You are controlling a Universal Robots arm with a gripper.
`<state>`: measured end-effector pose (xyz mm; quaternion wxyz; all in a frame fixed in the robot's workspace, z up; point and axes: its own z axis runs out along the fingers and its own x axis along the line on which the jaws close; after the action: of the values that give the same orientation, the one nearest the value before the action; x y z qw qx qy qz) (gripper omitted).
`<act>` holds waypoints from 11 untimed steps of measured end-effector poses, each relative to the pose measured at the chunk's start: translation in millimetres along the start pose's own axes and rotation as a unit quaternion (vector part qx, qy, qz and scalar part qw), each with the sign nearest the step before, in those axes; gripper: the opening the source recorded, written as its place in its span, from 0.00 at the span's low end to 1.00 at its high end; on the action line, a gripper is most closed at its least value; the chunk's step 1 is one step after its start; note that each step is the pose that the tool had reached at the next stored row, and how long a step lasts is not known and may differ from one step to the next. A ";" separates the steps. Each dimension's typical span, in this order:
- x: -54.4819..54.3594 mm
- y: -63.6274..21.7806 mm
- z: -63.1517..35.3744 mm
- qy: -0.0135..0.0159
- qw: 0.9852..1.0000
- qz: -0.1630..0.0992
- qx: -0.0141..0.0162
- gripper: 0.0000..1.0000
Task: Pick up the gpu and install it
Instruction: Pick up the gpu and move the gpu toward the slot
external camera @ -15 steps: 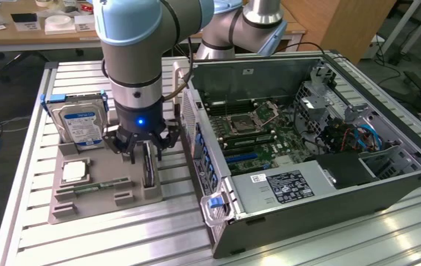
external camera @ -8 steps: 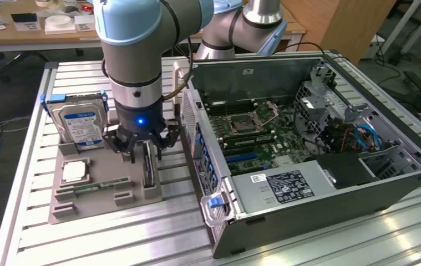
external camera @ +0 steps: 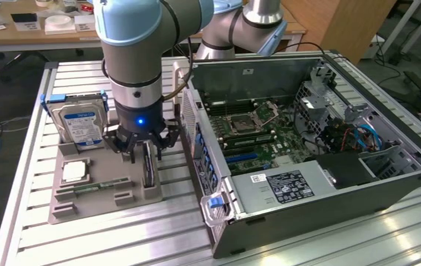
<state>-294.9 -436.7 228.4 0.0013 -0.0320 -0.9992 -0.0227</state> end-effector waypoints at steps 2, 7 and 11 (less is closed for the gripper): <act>0.1 1.4 -0.1 0.000 1.000 0.000 0.000 0.59; 0.1 1.9 0.8 0.000 1.000 0.000 0.000 0.59; 0.1 1.9 2.8 0.000 1.000 0.000 0.000 0.59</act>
<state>-294.9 -434.7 225.7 0.0017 -0.0319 -0.9992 -0.0227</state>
